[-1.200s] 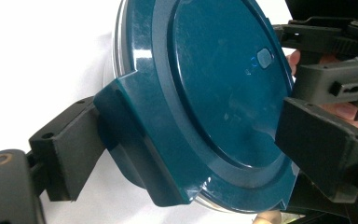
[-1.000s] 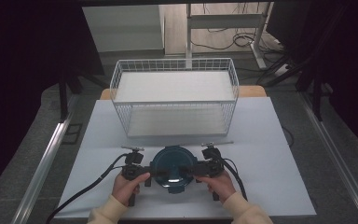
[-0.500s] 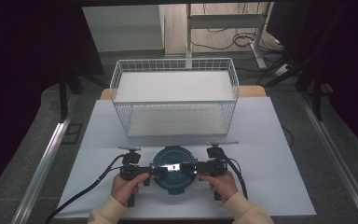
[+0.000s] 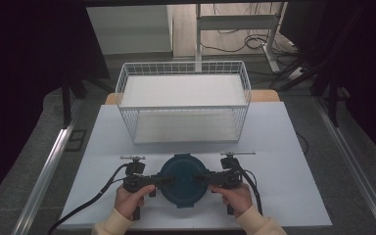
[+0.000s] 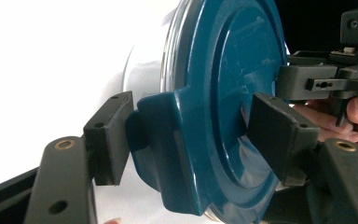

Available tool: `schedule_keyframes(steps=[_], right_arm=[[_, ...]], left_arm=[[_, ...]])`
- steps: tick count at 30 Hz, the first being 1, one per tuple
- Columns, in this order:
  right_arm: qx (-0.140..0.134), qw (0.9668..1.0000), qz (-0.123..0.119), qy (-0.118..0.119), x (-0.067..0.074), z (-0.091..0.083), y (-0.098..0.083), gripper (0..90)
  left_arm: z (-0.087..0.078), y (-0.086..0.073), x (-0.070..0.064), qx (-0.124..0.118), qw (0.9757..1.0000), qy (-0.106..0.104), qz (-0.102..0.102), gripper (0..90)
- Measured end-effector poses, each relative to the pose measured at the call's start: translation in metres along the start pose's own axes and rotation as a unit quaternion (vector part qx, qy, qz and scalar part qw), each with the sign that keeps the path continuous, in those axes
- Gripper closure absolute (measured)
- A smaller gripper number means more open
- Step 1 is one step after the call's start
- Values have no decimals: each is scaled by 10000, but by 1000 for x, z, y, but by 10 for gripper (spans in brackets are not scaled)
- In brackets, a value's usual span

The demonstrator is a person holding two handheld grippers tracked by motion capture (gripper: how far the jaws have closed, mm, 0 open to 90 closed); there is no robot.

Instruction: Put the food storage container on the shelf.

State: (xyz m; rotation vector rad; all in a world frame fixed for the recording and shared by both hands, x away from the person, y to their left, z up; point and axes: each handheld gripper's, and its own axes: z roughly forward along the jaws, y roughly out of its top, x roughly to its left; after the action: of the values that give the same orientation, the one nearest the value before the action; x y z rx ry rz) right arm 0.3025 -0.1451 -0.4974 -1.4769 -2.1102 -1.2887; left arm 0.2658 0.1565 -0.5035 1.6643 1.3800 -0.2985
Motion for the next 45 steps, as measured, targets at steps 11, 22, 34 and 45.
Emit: schedule_keyframes(steps=[11,22,34,45], right_arm=[[-63,9999,-131,20,4,-1,1,337],[-222,9991,-368,-15,10,-8,10,340],[-269,9983,-519,-38,15,-15,32,341],[-439,9968,-666,-46,27,-30,54,343]], left_arm=[[-7,3,-5,-164,9998,89,106,366],[-10,12,-9,-193,9996,38,207,374],[-14,32,-15,-310,9991,-36,303,383],[-24,55,-31,-390,9983,-71,428,388]])
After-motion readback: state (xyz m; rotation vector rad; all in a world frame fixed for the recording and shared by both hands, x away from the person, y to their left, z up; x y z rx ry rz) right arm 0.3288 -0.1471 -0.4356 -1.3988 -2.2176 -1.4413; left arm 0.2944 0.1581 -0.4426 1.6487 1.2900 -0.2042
